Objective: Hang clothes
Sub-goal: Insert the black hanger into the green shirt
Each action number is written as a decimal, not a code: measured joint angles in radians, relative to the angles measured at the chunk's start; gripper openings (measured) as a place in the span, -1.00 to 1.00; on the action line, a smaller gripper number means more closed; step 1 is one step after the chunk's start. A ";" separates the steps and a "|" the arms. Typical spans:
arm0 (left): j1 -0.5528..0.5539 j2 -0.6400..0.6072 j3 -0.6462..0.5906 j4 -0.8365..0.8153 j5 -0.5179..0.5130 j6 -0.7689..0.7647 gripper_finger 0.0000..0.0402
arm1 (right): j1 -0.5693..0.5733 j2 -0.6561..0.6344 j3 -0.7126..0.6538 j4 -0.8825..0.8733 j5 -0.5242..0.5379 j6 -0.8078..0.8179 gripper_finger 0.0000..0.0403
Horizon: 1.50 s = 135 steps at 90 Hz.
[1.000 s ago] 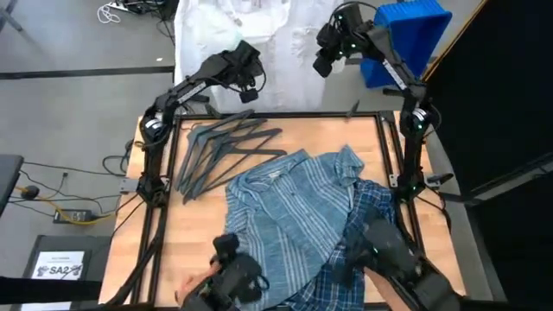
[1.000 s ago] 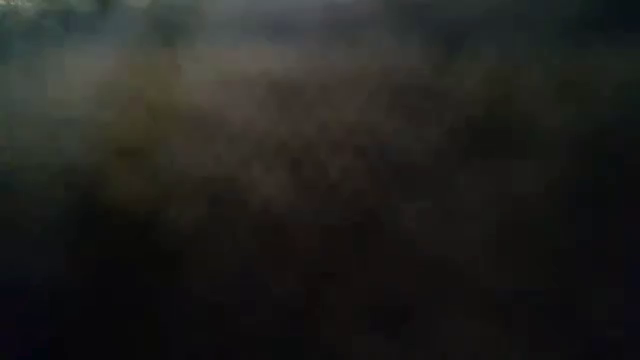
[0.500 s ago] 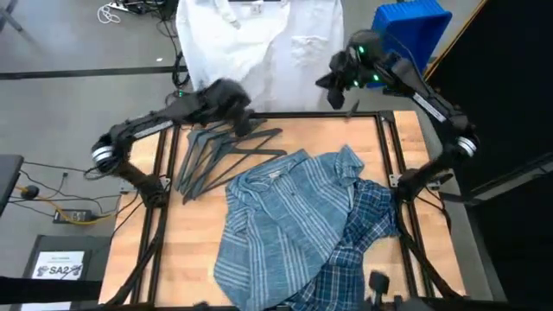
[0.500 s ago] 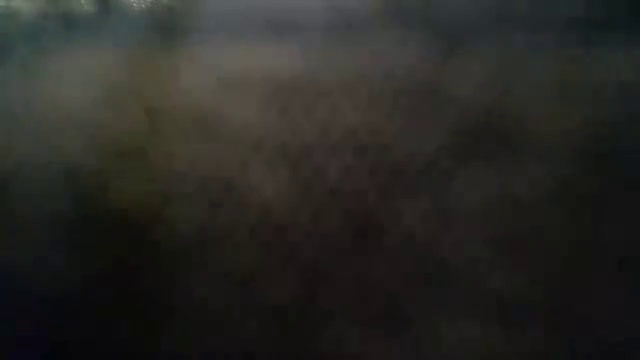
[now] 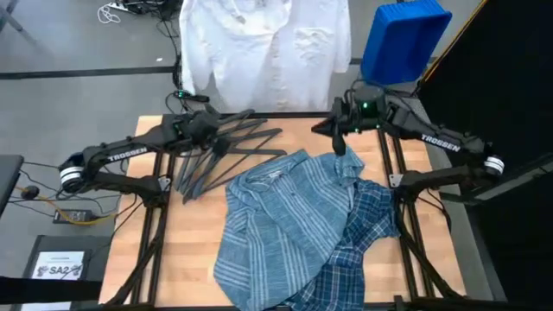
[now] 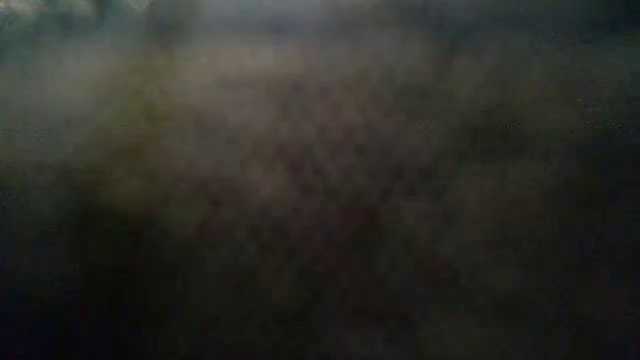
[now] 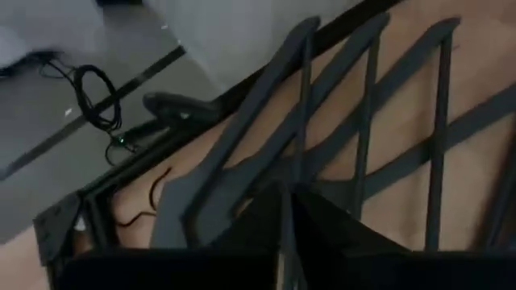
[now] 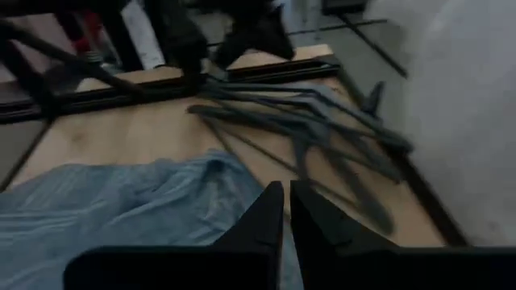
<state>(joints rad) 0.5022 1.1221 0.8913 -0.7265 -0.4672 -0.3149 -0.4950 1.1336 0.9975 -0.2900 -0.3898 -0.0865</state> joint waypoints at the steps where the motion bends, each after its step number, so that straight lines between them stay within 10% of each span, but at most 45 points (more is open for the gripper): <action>1: 0.004 0.002 0.000 -0.003 0.001 0.000 -0.77 | 0.006 0.000 -0.003 0.001 0.001 0.001 -1.00; 20: 0.120 0.052 0.000 -0.162 -0.095 -0.088 -0.33 | 0.100 0.008 -0.052 0.008 0.038 0.007 -0.99; 39: 0.261 0.135 -0.008 -0.221 0.076 -0.115 -0.10 | 0.144 0.010 -0.065 0.012 0.085 0.007 -0.98; 135: 0.408 0.264 -0.167 -0.029 0.274 -0.056 -0.08 | 0.169 0.010 -0.065 -0.022 0.080 -0.012 -0.98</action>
<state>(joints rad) 0.9105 1.3858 0.7244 -0.7554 -0.1931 -0.3712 -0.3256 1.1439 0.9321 -0.3119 -0.3093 -0.0990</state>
